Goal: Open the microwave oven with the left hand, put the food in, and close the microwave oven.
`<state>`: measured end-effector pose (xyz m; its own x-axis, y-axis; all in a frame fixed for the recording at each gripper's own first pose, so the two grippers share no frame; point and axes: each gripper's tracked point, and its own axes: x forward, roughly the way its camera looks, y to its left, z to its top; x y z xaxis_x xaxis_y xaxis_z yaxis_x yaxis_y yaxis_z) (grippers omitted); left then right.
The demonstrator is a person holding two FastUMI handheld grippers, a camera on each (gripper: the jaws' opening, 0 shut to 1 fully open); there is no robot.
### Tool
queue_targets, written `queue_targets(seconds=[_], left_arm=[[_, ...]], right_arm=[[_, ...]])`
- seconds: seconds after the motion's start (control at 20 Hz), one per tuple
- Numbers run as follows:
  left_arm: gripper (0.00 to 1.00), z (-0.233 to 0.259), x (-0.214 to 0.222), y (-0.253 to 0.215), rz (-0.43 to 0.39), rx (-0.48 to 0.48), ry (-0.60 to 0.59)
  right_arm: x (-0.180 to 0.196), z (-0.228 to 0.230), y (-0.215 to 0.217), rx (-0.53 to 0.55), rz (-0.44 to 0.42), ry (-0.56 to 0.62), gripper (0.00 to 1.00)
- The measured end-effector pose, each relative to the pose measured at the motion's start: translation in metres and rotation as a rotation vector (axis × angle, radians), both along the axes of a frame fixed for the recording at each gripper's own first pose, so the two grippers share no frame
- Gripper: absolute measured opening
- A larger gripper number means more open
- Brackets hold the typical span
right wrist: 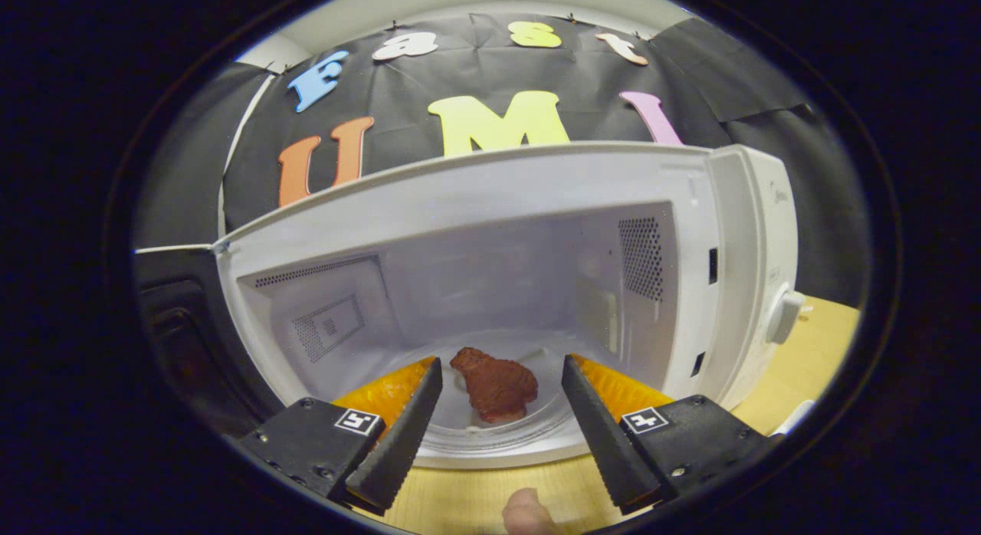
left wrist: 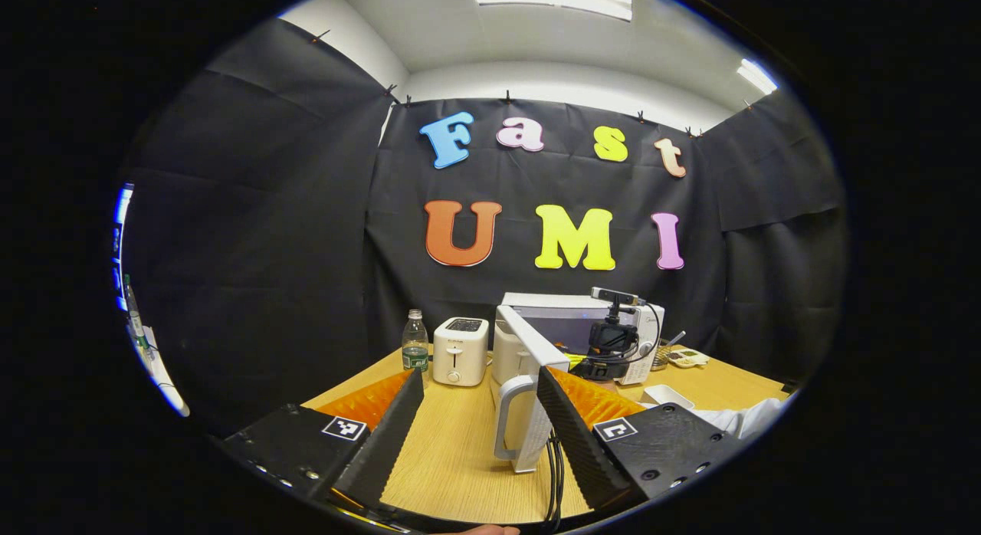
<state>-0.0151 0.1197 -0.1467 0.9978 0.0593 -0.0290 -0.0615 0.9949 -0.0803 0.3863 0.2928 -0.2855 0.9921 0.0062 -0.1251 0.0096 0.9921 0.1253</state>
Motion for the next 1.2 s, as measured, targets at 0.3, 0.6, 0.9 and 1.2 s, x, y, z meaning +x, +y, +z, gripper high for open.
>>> queue_targets(seconds=[0.3,0.6,0.9,1.2], left_arm=[[0.92,0.006,-0.017,-0.008,-0.002,0.008,-0.010],[0.92,0.008,-0.029,-0.021,-0.018,0.023,-0.001],[0.92,-0.007,-0.021,-0.016,-0.029,-0.019,0.047],[0.92,-0.012,0.006,0.011,-0.005,-0.006,0.030]], right_arm=[[-0.018,0.018,-0.040,-0.067,-0.026,-0.039,1.00],[-0.050,0.034,-0.076,-0.051,-0.029,-0.044,0.99],[-0.124,0.081,-0.088,0.017,0.103,0.004,0.99],[-0.223,0.153,-0.139,-0.132,0.123,-0.032,1.00]])
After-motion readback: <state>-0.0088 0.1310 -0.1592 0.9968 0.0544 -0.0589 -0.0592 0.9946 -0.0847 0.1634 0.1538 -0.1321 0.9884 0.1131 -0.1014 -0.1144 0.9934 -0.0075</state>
